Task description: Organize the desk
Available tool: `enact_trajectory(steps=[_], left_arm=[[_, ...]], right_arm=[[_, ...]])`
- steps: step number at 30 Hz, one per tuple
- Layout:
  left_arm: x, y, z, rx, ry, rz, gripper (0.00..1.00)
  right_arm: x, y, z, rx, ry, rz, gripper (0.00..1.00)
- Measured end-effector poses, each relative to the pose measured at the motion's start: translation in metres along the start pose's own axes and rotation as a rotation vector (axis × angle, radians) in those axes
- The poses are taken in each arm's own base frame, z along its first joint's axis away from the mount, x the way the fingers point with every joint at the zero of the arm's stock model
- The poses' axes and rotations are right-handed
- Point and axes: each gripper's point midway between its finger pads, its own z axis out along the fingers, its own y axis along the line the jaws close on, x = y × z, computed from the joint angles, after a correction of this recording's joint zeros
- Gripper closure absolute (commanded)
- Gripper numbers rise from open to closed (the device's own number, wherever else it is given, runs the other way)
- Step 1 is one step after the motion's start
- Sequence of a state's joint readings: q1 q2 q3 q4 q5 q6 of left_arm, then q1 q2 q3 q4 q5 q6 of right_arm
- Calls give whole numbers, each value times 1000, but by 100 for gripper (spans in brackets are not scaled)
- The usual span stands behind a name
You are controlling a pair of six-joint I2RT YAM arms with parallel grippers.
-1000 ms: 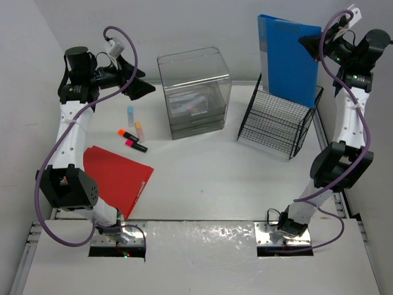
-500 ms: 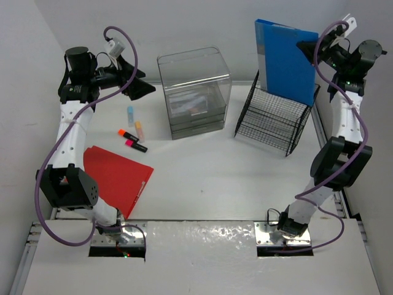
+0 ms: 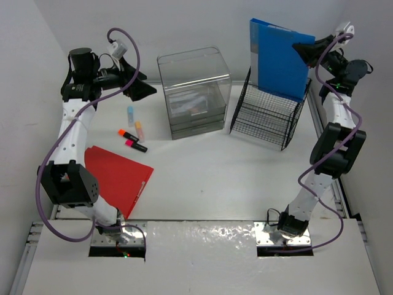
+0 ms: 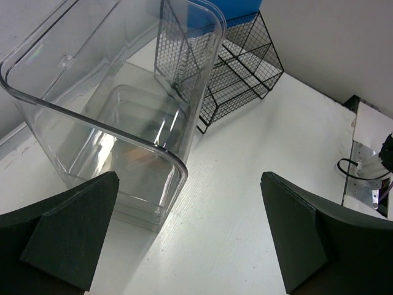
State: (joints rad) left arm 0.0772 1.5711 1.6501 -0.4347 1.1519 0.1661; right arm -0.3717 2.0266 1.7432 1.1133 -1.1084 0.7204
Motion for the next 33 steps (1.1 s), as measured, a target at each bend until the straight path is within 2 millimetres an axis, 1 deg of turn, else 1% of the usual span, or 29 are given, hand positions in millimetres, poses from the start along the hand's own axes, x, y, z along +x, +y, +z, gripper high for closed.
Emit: enact_trajectory(steps=[4, 5, 6, 7, 8, 11, 13, 14, 17, 18, 19, 20, 21, 22, 24, 26, 27, 28, 31, 33], left_arm=[[2, 0, 0, 0, 6, -1, 1], [3, 0, 0, 0, 8, -3, 1], [3, 0, 0, 1, 8, -4, 1], [3, 0, 0, 1, 8, -4, 1], [3, 1, 0, 1, 9, -5, 1], [5, 1, 1, 1, 11, -9, 1], [5, 2, 1, 1, 12, -9, 1], [5, 2, 1, 1, 12, -9, 1], [5, 2, 1, 2, 12, -8, 1], [5, 1, 1, 2, 12, -8, 1], [5, 1, 1, 3, 13, -7, 1], [5, 1, 1, 4, 13, -7, 1], [5, 0, 2, 5, 13, -7, 1], [5, 0, 2, 7, 14, -7, 1], [6, 0, 2, 8, 14, -7, 1], [6, -1, 3, 9, 14, -7, 1], [6, -1, 3, 11, 15, -7, 1], [6, -1, 3, 12, 15, -7, 1], [6, -2, 4, 14, 15, -7, 1], [6, -2, 4, 15, 15, -6, 1]], right_arm=[[13, 4, -5, -1, 3, 11, 100], [17, 4, -6, 1, 6, 17, 96], [22, 5, -8, 5, 9, 28, 89], [25, 4, -10, 13, 9, 36, 77], [29, 4, -13, 18, 8, 48, 69], [34, 2, -21, 47, -4, 71, 51], [37, -1, -25, 73, -14, 84, 46], [40, -2, -28, 91, -16, 95, 42], [52, -13, -38, 169, -5, 120, 35], [58, -15, -42, 201, 8, 129, 37], [62, -20, -47, 248, 21, 139, 43], [65, -24, -51, 286, 36, 132, 52], [65, -27, -55, 322, 50, 122, 67], [64, -30, -57, 352, 59, 104, 73], [59, -31, -59, 375, 64, 72, 83], [53, -27, -56, 348, 49, 68, 87], [50, -25, -54, 323, 34, 64, 90], [47, -24, -51, 293, 13, 76, 92], [44, -32, -42, 240, -44, 140, 94], [48, -37, -43, 237, -65, 193, 95]])
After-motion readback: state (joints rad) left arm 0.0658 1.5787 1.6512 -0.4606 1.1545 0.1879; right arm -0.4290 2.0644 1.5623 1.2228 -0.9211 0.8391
